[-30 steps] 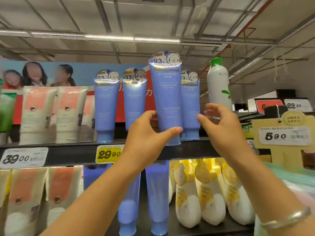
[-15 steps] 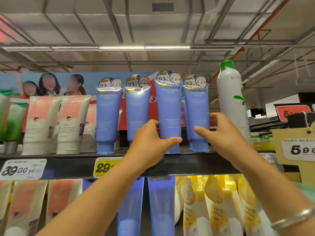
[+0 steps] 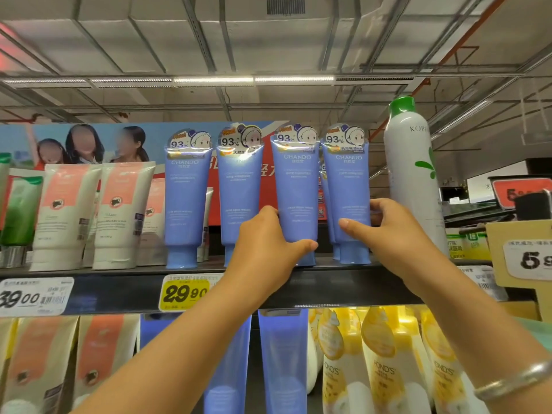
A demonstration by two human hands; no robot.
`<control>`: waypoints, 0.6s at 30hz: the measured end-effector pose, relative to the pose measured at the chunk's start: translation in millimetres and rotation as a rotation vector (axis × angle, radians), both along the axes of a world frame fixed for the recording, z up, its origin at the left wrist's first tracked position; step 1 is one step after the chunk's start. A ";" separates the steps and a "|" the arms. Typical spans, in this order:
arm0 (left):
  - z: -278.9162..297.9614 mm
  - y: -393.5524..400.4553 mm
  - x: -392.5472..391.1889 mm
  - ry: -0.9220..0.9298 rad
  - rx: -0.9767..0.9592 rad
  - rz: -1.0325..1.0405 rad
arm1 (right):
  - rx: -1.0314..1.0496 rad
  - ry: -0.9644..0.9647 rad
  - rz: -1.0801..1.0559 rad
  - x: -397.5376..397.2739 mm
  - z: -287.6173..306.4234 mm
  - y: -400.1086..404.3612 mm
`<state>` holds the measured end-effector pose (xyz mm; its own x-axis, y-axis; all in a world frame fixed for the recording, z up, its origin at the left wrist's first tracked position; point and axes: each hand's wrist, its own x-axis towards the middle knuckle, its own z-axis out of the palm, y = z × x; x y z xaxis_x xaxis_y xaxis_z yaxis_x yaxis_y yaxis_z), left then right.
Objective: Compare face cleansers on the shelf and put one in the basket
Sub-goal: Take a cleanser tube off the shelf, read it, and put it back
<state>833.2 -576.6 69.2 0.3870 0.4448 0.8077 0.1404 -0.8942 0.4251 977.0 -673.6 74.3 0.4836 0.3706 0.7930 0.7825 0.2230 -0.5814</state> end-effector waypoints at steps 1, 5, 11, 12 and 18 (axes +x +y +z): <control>1.2 1.2 0.8 0.014 -0.005 0.006 | 0.000 0.000 0.006 0.0 -0.1 -0.2; 3.8 4.9 3.7 0.046 -0.016 0.009 | 0.009 0.006 0.031 0.3 -0.5 0.2; 3.6 6.2 6.2 0.045 -0.025 0.007 | 0.023 0.018 0.022 0.4 -1.0 1.2; 3.3 5.9 6.4 0.044 -0.026 0.009 | 0.033 0.018 0.018 0.1 -1.5 1.4; 5.9 2.2 -0.4 0.058 0.004 0.020 | 0.201 -0.022 -0.018 -9.6 -4.7 -1.6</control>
